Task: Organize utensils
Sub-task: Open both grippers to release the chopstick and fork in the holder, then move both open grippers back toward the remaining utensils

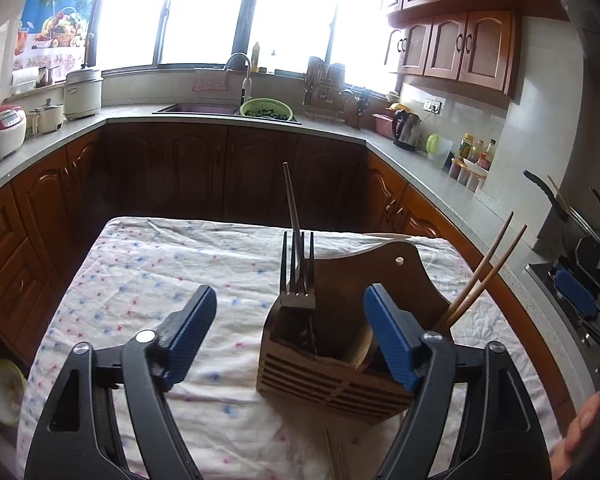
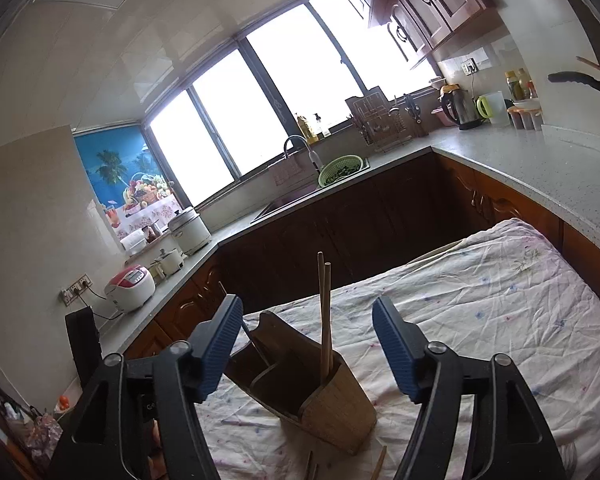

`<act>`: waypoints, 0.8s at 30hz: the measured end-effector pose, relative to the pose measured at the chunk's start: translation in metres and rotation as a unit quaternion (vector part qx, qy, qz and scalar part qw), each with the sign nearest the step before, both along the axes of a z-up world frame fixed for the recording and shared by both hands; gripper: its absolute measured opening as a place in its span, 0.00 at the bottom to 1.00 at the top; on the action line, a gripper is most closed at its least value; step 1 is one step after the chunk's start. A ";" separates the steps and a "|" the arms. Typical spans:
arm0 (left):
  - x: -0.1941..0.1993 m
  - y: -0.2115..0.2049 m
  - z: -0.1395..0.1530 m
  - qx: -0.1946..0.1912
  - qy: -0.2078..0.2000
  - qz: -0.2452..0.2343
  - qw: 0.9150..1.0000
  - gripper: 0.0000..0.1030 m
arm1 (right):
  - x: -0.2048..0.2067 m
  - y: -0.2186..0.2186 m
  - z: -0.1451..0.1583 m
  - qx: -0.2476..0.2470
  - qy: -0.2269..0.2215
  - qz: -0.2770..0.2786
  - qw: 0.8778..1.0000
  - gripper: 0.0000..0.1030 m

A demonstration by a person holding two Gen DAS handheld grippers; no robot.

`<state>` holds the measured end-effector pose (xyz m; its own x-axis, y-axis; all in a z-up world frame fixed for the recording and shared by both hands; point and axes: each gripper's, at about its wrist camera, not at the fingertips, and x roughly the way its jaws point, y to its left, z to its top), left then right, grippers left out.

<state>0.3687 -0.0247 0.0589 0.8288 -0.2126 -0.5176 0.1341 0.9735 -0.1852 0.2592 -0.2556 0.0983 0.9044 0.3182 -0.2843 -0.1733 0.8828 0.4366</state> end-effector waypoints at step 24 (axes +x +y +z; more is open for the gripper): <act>-0.116 0.045 -0.036 -0.039 0.054 0.014 0.998 0.94 | -0.098 -0.011 -0.039 -0.033 0.058 -0.009 0.998 0.99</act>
